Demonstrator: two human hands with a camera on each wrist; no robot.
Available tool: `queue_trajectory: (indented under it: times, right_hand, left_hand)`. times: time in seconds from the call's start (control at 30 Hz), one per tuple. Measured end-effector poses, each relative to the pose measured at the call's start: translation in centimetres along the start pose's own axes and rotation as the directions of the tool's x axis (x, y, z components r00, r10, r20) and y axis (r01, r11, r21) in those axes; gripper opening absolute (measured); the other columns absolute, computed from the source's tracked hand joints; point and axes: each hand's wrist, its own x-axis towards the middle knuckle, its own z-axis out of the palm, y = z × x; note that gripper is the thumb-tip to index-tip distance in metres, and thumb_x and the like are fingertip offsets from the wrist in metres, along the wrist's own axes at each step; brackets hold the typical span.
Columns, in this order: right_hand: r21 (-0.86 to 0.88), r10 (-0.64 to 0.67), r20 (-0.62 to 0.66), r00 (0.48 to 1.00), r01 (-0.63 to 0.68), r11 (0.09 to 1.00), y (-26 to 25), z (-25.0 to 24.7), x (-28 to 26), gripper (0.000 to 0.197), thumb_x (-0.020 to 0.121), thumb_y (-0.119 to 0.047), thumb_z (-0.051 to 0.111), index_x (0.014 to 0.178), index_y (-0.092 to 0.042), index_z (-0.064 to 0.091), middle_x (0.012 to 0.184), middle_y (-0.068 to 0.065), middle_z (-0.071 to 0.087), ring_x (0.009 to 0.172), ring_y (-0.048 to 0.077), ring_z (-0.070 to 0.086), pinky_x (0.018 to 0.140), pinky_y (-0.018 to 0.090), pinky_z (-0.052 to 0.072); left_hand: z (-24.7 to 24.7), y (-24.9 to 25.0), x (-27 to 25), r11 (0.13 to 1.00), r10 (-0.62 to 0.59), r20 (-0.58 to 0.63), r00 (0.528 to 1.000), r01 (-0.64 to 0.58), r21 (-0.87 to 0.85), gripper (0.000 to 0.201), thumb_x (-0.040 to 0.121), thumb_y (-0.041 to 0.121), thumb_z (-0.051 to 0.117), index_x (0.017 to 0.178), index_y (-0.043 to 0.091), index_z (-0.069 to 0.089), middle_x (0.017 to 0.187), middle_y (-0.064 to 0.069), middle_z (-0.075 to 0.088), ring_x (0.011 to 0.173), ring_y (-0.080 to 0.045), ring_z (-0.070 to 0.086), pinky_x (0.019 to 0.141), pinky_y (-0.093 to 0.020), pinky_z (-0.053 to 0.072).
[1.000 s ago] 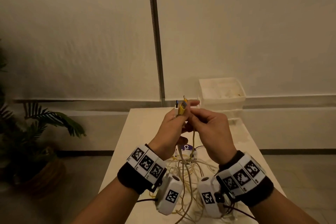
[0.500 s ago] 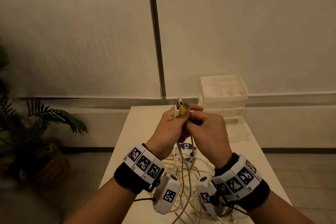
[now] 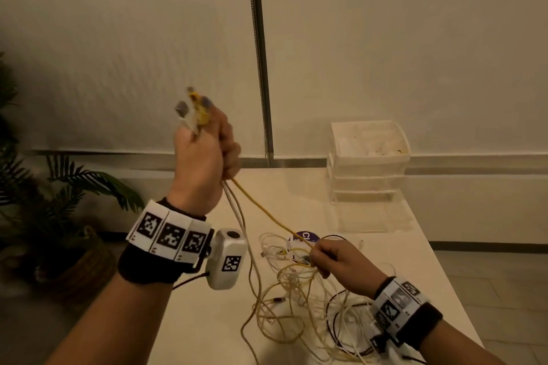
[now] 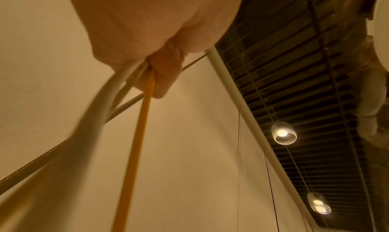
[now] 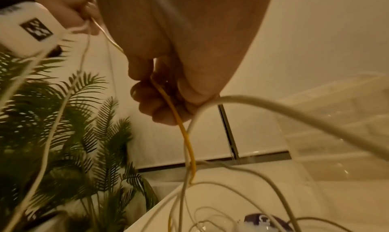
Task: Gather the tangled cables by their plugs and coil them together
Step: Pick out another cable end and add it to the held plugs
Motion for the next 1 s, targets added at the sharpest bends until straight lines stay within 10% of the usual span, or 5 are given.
queue_trajectory:
  times: [0.17, 0.37, 0.6, 0.83, 1.0]
  right_hand:
    - [0.2, 0.0, -0.156, 0.988, 0.031, 0.979, -1.9, -1.2, 1.0, 0.026, 0.1, -0.013, 0.047, 0.077, -0.006, 0.057, 0.061, -0.01, 0.054, 0.057, 0.009, 0.047, 0.06, 0.028, 0.045]
    - [0.4, -0.061, -0.193, 0.979, 0.136, 0.906, -5.5, -2.7, 1.4, 0.039, 0.093, -0.021, 0.051, 0.102, 0.017, 0.053, 0.068, 0.007, 0.046, 0.056, 0.011, 0.034, 0.054, 0.028, 0.029]
    - [0.528, -0.07, -0.166, 0.984, 0.148, 0.836, -6.9, -4.0, 0.2, 0.038, 0.092, -0.027, 0.045, 0.082, 0.003, 0.066, 0.073, 0.018, 0.048, 0.059, 0.016, 0.041, 0.056, 0.026, 0.034]
    - [0.304, -0.009, -0.106, 0.994, 0.041, 0.952, -2.3, -1.2, -0.8, 0.037, 0.1, -0.031, 0.043, 0.077, -0.012, 0.063, 0.066, 0.007, 0.061, 0.064, 0.018, 0.058, 0.07, 0.028, 0.049]
    - [0.23, 0.002, -0.197, 0.98, 0.044, 0.972, -0.9, -0.7, -0.6, 0.036, 0.098, -0.038, 0.044, 0.072, -0.016, 0.055, 0.058, -0.002, 0.053, 0.057, 0.014, 0.051, 0.065, 0.033, 0.045]
  left_hand:
    - [2.2, -4.2, -3.0, 0.771, -0.145, 0.444, 0.884, -0.18, 0.611, 0.013, 0.094, 0.02, 0.061, 0.086, 0.028, 0.066, 0.072, 0.017, 0.067, 0.057, 0.0, 0.058, 0.051, -0.024, 0.046]
    - [3.8, -8.5, -3.7, 0.587, -0.279, 0.39, 0.877, -0.166, 0.792, 0.023, 0.093, 0.02, 0.057, 0.115, 0.023, 0.06, 0.096, 0.003, 0.068, 0.078, -0.014, 0.062, 0.065, -0.031, 0.049]
    - [4.1, -8.0, -3.1, 0.643, -0.06, 0.382, 0.922, -0.257, 0.722, 0.028, 0.092, 0.011, 0.058, 0.072, 0.03, 0.053, 0.065, 0.011, 0.057, 0.06, -0.006, 0.05, 0.053, -0.022, 0.03]
    - [3.3, -3.7, -0.2, 0.92, 0.193, 0.04, 0.98, -0.195, 0.34, 0.017, 0.092, 0.011, 0.054, 0.078, 0.02, 0.059, 0.068, 0.011, 0.061, 0.051, -0.008, 0.043, 0.049, -0.031, 0.034]
    - [2.4, -3.9, -0.1, 0.862, 0.218, -0.009, 0.976, -0.188, 0.471, 0.018, 0.09, 0.023, 0.067, 0.106, 0.028, 0.06, 0.081, 0.014, 0.06, 0.057, -0.003, 0.05, 0.056, -0.028, 0.039]
